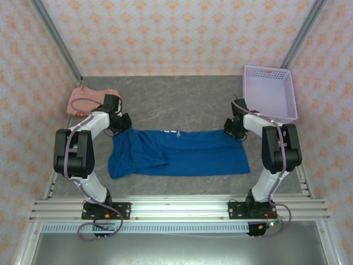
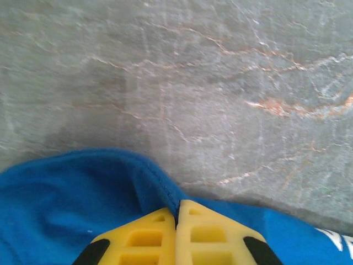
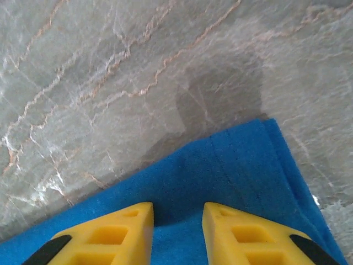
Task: Fold the inside-out t-shirt
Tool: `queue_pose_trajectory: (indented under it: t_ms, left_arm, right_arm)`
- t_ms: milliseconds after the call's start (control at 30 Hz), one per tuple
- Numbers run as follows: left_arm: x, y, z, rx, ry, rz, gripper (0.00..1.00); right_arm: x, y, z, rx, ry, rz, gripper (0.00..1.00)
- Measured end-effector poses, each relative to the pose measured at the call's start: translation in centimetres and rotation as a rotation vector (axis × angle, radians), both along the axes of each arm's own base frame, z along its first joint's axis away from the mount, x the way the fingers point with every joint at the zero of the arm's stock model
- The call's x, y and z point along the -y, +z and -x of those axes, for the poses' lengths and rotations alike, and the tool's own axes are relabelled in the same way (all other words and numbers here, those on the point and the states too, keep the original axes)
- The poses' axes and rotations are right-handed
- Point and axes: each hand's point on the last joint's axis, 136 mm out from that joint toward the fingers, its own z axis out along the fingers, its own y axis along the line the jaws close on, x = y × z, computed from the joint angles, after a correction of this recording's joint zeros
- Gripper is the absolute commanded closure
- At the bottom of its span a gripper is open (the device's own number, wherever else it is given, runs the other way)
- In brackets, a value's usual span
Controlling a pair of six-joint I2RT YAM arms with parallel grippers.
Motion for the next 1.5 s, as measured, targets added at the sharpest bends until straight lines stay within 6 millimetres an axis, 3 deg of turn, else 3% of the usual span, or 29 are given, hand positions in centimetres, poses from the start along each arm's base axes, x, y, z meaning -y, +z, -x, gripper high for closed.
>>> queue_pose_trajectory:
  t_ms: [333, 700, 767, 900, 1000, 1200, 1367, 1433, 1500]
  left_arm:
    - [-3.1, 0.5, -1.4, 0.021, 0.082, -0.007, 1.0]
    - [-4.5, -2.6, -2.1, -0.041, 0.117, 0.005, 0.99]
    - [-4.6, -2.7, -2.3, -0.039, 0.117, 0.005, 0.95]
    - [-4.6, -2.6, -2.4, -0.033, 0.113, 0.002, 0.73]
    - [-4.6, -2.3, -2.4, -0.029, 0.121, 0.005, 0.62]
    - [-4.7, 1.2, -1.6, 0.059, 0.144, -0.006, 0.4]
    - [-5.2, 5.3, 0.3, 0.178, 0.177, -0.044, 0.36]
    - [-4.0, 6.0, 1.2, 0.213, 0.164, -0.025, 0.36]
    - [-1.2, 6.0, 1.9, 0.22, 0.102, 0.006, 0.36]
  right_arm:
    - [1.5, -0.1, -1.2, -0.014, -0.044, 0.067, 0.76]
    - [2.0, -0.1, -1.6, -0.027, -0.045, 0.094, 0.75]
    - [2.0, 0.0, -1.7, -0.027, -0.044, 0.098, 0.73]
    - [2.0, 0.3, -2.3, -0.017, -0.04, 0.095, 0.66]
    - [1.6, 0.9, -2.7, 0.001, -0.027, 0.072, 0.62]
    - [-0.5, 4.5, -2.5, 0.097, 0.019, -0.036, 0.58]
    - [-4.9, 6.9, -1.0, 0.173, 0.133, -0.096, 0.56]
    - [-7.8, 6.9, -0.5, 0.184, 0.203, -0.127, 0.56]
    - [-10.0, 6.6, 0.0, 0.183, 0.259, -0.151, 0.56]
